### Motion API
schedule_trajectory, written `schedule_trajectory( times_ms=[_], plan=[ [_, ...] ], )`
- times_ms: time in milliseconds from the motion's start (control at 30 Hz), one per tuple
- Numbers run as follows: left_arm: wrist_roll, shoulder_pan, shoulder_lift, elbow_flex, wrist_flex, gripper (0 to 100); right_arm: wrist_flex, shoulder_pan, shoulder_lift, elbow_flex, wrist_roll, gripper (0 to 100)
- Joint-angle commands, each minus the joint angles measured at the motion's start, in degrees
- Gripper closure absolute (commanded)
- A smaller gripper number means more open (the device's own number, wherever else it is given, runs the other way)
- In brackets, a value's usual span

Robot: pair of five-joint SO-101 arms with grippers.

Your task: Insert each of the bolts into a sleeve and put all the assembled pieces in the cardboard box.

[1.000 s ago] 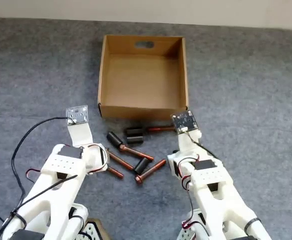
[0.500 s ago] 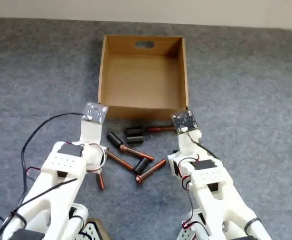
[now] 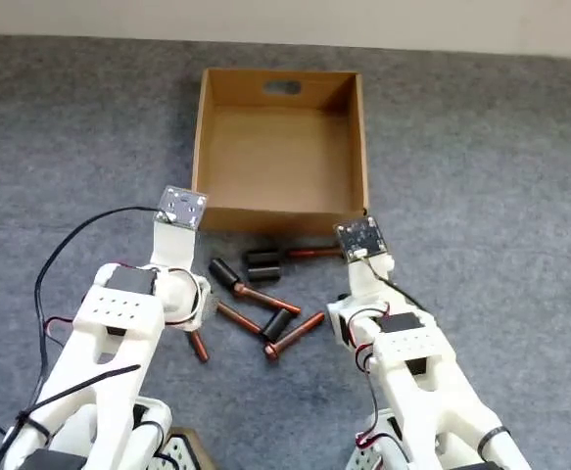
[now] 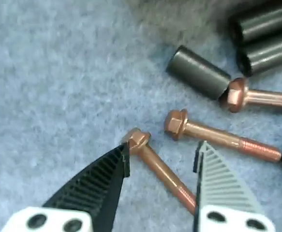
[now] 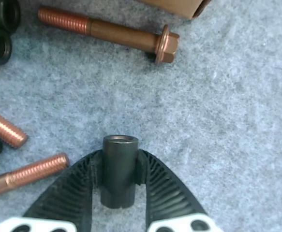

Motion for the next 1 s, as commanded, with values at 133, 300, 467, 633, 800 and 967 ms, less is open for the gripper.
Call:
schedule_trajectory(
  times_ms=[133, 300, 467, 633, 800, 967],
  plan=[
    [14.86, -0.48, -0.22, -0.92, 1.49, 77, -0.75, 0.04, -0.57, 0.13, -0.35, 99.2],
    [22.77, -0.84, -0.22, 2.07, 1.41, 77, -0.75, 0.04, -0.57, 0.13, -0.35, 99.2],
    [23.91, -0.84, -0.13, 2.15, 1.41, 77, -0.75, 0.04, -0.57, 0.13, -0.35, 99.2],
    [23.82, -0.84, -0.13, 2.15, 1.41, 87, -0.75, 0.04, -0.57, 0.13, -0.35, 99.2],
    [23.91, -0.84, -0.13, 1.8, 0.7, 83, -0.75, 0.04, -0.57, 0.13, -0.35, 99.2],
    [23.91, -0.75, -0.13, 2.07, -0.26, 77, -0.75, 0.04, -0.57, 0.13, -0.35, 99.2]
  ],
)
